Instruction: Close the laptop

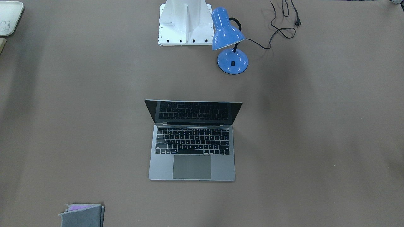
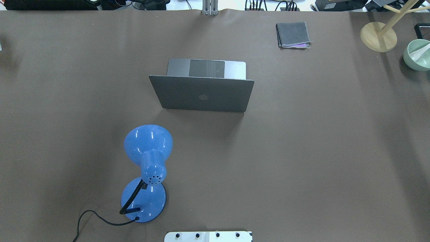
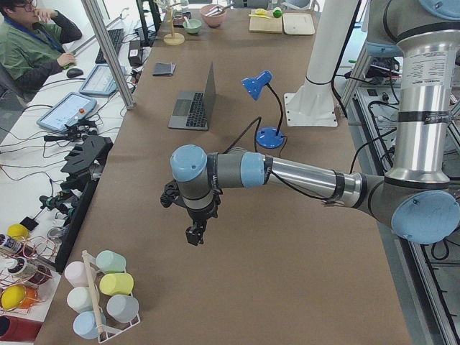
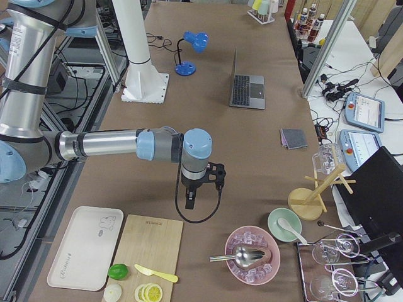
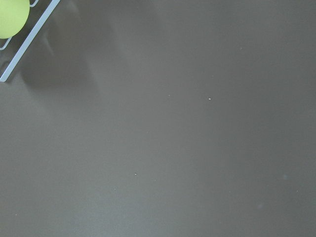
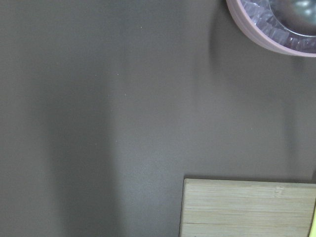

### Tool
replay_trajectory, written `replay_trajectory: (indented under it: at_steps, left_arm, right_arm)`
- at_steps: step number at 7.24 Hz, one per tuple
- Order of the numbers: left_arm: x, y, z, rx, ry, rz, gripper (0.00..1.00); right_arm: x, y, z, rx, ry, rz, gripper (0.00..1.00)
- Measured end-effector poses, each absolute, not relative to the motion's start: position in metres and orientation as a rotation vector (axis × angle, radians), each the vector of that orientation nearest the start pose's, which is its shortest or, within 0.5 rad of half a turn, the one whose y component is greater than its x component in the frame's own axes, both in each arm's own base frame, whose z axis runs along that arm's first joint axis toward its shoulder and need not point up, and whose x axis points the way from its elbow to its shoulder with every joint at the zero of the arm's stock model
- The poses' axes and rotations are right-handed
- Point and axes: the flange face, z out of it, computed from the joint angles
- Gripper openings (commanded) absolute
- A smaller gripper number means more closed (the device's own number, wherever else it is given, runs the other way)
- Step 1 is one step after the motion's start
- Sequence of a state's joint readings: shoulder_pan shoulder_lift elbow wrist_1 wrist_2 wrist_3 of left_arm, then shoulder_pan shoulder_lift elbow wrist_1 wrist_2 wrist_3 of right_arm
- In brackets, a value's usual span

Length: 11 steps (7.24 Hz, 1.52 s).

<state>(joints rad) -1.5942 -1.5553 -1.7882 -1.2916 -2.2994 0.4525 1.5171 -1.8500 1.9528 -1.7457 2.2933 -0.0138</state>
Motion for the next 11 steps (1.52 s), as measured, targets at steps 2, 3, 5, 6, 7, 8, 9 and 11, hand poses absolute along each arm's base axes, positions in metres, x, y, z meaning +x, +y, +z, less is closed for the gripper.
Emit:
replay_trajectory:
  at_steps: [2,3,5,6,7,8,9,11]
  left_arm:
    - [-0.076,-0.471,0.589,0.103,0.725,0.391,0.98]
    - [-0.076,-0.472,0.588,0.108,0.723,0.396,0.98]
    - [-0.076,-0.474,0.583,0.134,0.714,0.408,0.98]
    - [-0.076,-0.476,0.579,0.158,0.708,0.416,0.98]
    - [-0.076,-0.478,0.576,0.183,0.702,0.422,0.98]
    - [-0.076,-0.482,0.569,0.209,0.697,0.43,0.98]
    - [-0.076,-0.488,0.56,0.249,0.689,0.444,0.98]
    - [-0.076,-0.504,0.538,0.405,0.652,0.501,0.98]
  right_arm:
    - [0.048,-0.37,0.612,-0.083,-0.721,-0.039,1.0]
    - [0.048,-0.371,0.612,-0.082,-0.721,-0.039,1.0]
    - [0.048,-0.372,0.61,-0.075,-0.721,-0.042,1.0]
    - [0.047,-0.374,0.608,-0.053,-0.721,-0.051,1.0]
    - [0.047,-0.377,0.603,-0.002,-0.722,-0.07,1.0]
    - [0.047,-0.381,0.597,0.06,-0.722,-0.091,1.0]
    - [0.047,-0.386,0.589,0.131,-0.722,-0.114,1.0]
    - [0.047,-0.393,0.574,0.242,-0.722,-0.151,1.0]
